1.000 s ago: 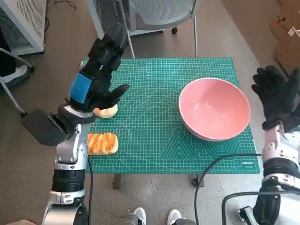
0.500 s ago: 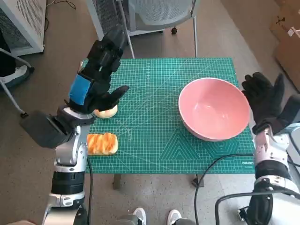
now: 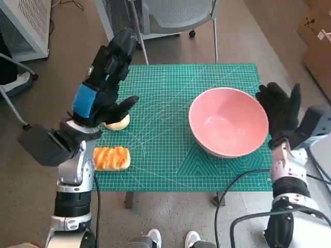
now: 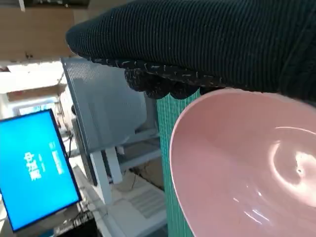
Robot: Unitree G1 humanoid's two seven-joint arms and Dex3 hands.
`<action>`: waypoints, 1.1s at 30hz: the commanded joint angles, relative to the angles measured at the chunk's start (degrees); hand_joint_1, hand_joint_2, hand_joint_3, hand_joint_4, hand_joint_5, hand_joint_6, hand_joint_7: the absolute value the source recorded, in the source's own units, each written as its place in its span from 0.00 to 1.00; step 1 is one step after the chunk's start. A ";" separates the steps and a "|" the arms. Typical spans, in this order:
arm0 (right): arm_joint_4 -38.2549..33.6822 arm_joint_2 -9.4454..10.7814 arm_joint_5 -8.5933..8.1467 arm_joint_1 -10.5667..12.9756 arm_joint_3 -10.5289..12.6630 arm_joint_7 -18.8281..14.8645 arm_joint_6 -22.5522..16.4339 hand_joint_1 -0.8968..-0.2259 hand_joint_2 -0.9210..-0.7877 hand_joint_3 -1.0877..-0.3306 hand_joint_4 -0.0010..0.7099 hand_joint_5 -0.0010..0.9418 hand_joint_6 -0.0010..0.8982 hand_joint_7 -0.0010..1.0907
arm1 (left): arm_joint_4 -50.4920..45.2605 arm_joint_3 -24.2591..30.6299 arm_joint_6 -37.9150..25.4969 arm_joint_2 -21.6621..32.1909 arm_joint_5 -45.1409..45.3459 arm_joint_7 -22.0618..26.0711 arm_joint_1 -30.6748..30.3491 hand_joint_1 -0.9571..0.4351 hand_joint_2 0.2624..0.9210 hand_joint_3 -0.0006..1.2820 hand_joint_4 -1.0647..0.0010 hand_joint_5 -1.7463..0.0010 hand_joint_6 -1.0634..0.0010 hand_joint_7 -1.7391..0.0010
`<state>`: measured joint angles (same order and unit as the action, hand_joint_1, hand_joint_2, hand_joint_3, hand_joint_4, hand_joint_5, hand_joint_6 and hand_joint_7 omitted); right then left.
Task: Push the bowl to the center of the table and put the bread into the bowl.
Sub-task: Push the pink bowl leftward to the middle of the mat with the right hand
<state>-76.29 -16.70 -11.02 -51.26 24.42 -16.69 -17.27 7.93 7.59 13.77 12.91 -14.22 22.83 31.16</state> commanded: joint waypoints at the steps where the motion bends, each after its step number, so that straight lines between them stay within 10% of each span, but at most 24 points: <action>1: -0.54 2.09 0.21 -0.06 0.01 -0.36 0.72 0.48 0.00 0.36 0.38 0.00 0.42 0.00 | -0.89 0.48 -0.17 0.49 0.04 -0.54 -0.89 0.31 1.00 0.22 1.00 1.00 1.00 0.83; 33: 0.06 11.85 2.74 -5.87 -3.83 2.16 1.50 0.53 0.00 0.34 0.42 0.01 0.42 0.01 | -5.06 1.51 -1.00 1.63 1.16 -3.20 -5.01 0.28 1.00 0.22 1.00 1.00 1.00 0.81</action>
<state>-75.85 -5.71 -8.75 -56.86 21.09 -15.29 -17.24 4.22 8.79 12.93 13.76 -13.67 20.13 26.79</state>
